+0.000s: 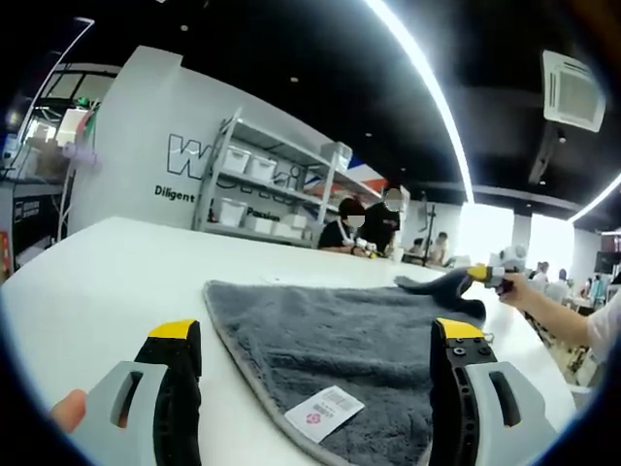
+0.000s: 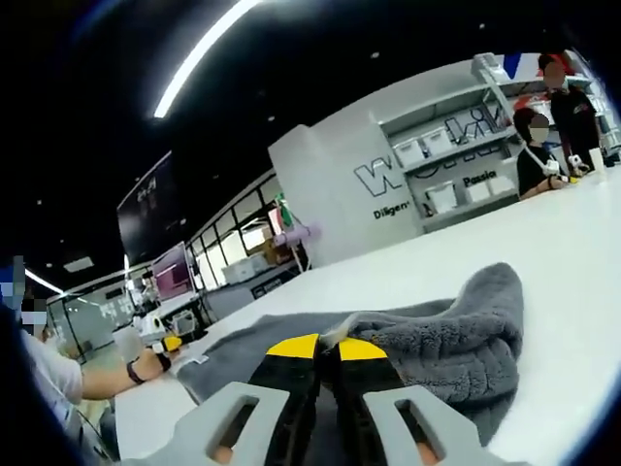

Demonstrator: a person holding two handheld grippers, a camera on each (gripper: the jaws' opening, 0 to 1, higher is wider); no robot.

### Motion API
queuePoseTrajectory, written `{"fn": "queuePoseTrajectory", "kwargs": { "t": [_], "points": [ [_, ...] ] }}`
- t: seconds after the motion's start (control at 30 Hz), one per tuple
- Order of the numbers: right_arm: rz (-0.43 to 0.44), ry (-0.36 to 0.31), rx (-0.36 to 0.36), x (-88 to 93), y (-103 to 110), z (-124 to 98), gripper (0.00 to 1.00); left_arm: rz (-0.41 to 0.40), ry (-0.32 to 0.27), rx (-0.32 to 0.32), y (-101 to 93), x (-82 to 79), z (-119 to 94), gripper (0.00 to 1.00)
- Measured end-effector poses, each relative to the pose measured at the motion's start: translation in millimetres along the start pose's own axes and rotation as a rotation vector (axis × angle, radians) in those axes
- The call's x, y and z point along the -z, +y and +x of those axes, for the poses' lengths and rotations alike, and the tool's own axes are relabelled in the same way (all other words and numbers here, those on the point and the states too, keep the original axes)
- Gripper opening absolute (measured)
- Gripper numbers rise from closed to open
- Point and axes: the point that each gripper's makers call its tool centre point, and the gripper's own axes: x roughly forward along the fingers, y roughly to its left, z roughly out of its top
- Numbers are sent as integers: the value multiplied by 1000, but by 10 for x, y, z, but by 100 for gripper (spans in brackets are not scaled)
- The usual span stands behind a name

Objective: Fold the towel on the table until its edges align and the towel forms a compact rectangular stack.

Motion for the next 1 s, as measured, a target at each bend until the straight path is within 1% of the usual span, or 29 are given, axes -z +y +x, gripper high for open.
{"fn": "queuePoseTrajectory", "kwargs": {
  "t": [0.17, 0.43, 0.67, 0.8, 1.0],
  "points": [
    [-9, 15, -23, 15, 104, 61, 0, -1, -1, 0, -7, 2, -2, 97],
    [3, 20, -54, 10, 138, 51, 0, -1, 0, 6, -19, 5, 7, 97],
    [16, 11, -62, -27, 145, 35, 0, -1, 1, 6, 2, 1, 13, 96],
    [22, 7, -77, -50, 177, 45, 0, -1, 2, 6, 12, -3, 16, 96],
    [18, 17, -98, -38, 232, 75, 0, 0, 3, 9, -6, 5, 16, 96]
  ]
}}
